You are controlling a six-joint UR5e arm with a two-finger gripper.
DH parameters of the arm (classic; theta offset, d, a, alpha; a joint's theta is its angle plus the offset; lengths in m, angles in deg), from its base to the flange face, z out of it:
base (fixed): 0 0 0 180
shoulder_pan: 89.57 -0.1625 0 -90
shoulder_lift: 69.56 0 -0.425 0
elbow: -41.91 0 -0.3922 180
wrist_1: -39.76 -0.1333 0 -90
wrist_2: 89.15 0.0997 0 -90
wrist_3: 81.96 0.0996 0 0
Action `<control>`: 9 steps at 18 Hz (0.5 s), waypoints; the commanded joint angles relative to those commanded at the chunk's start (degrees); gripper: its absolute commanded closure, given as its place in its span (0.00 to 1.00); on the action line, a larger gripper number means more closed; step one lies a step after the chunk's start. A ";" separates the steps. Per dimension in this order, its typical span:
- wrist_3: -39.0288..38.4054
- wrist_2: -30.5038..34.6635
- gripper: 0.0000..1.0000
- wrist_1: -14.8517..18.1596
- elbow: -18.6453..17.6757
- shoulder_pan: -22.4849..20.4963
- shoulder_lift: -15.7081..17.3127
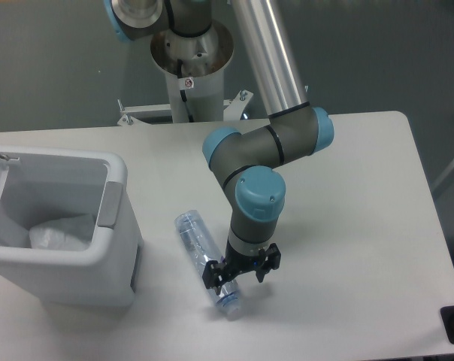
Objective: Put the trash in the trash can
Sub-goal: 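Lower the gripper around the bottle's cap end and close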
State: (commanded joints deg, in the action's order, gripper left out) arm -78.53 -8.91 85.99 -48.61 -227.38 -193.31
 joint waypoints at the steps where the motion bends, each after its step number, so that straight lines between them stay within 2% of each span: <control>1: 0.00 0.09 0.00 0.00 0.00 0.00 -0.09; 9: 0.09 1.14 0.00 -0.09 0.09 1.41 -1.23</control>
State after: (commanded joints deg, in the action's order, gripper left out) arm -78.44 -7.77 85.91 -48.53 -225.98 -194.54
